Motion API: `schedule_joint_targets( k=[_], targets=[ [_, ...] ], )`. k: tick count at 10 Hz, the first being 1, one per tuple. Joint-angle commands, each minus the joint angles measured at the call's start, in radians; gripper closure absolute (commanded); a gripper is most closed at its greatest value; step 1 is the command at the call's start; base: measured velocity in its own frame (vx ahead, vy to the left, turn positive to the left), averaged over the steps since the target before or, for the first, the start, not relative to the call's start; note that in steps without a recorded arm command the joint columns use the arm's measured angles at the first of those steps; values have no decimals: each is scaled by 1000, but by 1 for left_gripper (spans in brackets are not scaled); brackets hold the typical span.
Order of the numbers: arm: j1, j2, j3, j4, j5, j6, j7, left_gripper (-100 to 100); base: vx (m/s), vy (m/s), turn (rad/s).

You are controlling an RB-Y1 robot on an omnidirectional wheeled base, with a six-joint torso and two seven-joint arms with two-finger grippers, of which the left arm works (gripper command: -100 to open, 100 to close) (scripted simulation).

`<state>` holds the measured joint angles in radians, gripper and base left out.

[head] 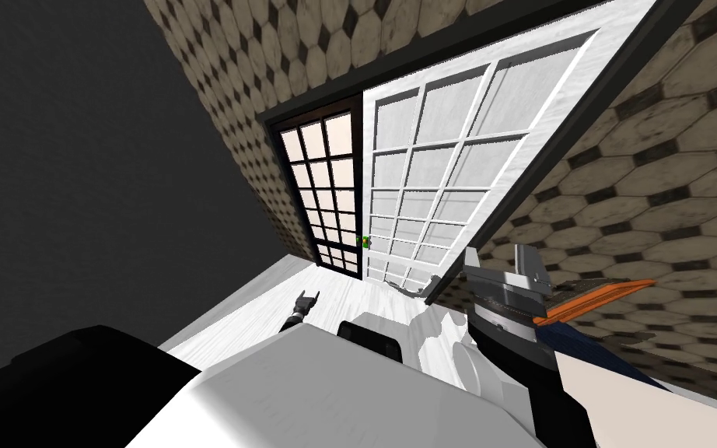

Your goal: Pull the door open

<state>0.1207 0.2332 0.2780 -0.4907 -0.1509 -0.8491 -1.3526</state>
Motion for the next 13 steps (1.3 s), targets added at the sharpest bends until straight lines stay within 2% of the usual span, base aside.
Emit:
schedule_joint_targets(
  k=[1, 3, 4, 5, 6, 8, 11, 13],
  targets=[
    [-2, 4, -4, -1, 30, 7, -11, -100, 26, 27, -115],
    [-28, 8, -8, 21, 64, 2, -25, -100, 73, 34, -108],
    [-38, 8, -10, 28, 75, 1, -30, -100, 100, 16, -106],
    [-38, 8, -10, 28, 75, 1, -30, -100, 67, 13, -40],
    [-63, 6, -15, 36, 93, -3, -38, -100, 102, 17, -150],
    [-90, 3, -21, 43, 110, -7, -46, -100, 139, 7, -142],
    [-142, -10, -35, 42, 128, -13, -55, -100, 188, 3, -124],
    [-142, -10, -35, 42, 128, -13, -55, -100, 82, 3, -11]
  ],
)
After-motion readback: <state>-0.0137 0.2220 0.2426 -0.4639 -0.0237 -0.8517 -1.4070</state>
